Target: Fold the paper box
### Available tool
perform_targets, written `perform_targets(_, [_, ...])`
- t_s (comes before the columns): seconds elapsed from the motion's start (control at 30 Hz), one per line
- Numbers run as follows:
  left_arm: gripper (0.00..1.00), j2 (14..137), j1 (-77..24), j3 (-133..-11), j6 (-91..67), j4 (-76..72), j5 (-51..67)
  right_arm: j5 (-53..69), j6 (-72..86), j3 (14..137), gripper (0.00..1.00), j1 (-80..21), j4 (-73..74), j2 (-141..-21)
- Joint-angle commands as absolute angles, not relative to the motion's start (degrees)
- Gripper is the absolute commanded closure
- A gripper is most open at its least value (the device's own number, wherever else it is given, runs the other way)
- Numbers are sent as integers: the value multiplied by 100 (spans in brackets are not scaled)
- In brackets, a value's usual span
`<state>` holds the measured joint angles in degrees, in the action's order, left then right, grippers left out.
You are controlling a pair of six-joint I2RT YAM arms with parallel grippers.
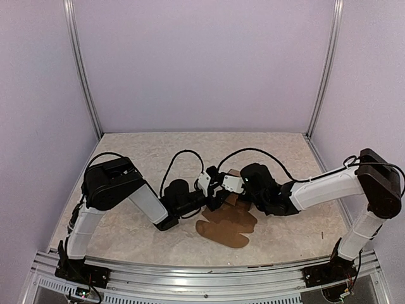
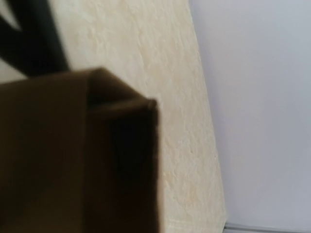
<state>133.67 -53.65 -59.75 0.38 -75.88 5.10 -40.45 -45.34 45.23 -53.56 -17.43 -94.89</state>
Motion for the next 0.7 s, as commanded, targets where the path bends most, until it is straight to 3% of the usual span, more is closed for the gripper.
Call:
perform_targets(0.0, [47,13533,-5305,-6161,35,-7879,507,-3567,-4564,4265,97,-5636,-1310,-9458])
perform_targets(0.2, [48,13611,-5306,-6243,53,-7708,532,-3495,-4358,4419,96,-5701,-1038,-9438])
perform_targets(0.67, [65,13621,-5438,-6064,188,-7743,-364,-2877,-3641,5017,83,-5697,365,-9222])
